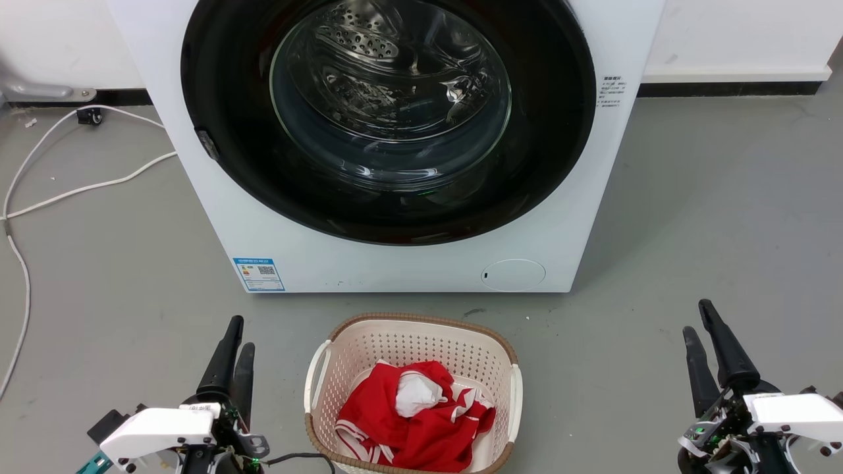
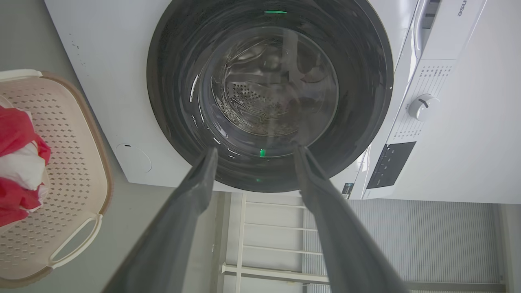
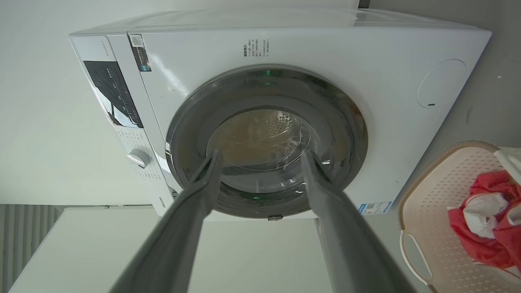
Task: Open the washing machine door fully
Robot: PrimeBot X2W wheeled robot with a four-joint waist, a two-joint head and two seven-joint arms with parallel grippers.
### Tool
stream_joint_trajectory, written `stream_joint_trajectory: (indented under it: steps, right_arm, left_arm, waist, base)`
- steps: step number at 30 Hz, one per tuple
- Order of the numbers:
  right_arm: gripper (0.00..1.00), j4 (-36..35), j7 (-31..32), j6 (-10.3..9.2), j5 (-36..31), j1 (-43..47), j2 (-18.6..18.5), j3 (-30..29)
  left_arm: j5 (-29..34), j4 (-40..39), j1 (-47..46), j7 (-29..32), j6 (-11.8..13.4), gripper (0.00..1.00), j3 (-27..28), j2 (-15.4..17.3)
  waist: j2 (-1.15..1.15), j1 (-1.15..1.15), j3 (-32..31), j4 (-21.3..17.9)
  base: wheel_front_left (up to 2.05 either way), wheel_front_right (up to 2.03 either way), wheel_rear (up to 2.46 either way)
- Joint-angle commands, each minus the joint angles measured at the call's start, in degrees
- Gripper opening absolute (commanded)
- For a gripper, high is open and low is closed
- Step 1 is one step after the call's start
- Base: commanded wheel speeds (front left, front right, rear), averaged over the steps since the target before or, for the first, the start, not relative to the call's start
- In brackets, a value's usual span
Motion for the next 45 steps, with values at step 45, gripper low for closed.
stream_joint_trajectory:
  steps: [45]
  right_arm:
    - [1.0,-15.1,-10.9,0.01,-56.3,3.0,0.2,5.0]
  left_arm:
    - [47.7,-13.1,0.4,-11.5,0.4,1.0,-3.8,0.1]
  waist:
    - [0.0,0.0,-0.2,0.4]
  base:
    - [0.0,0.0,0.0]
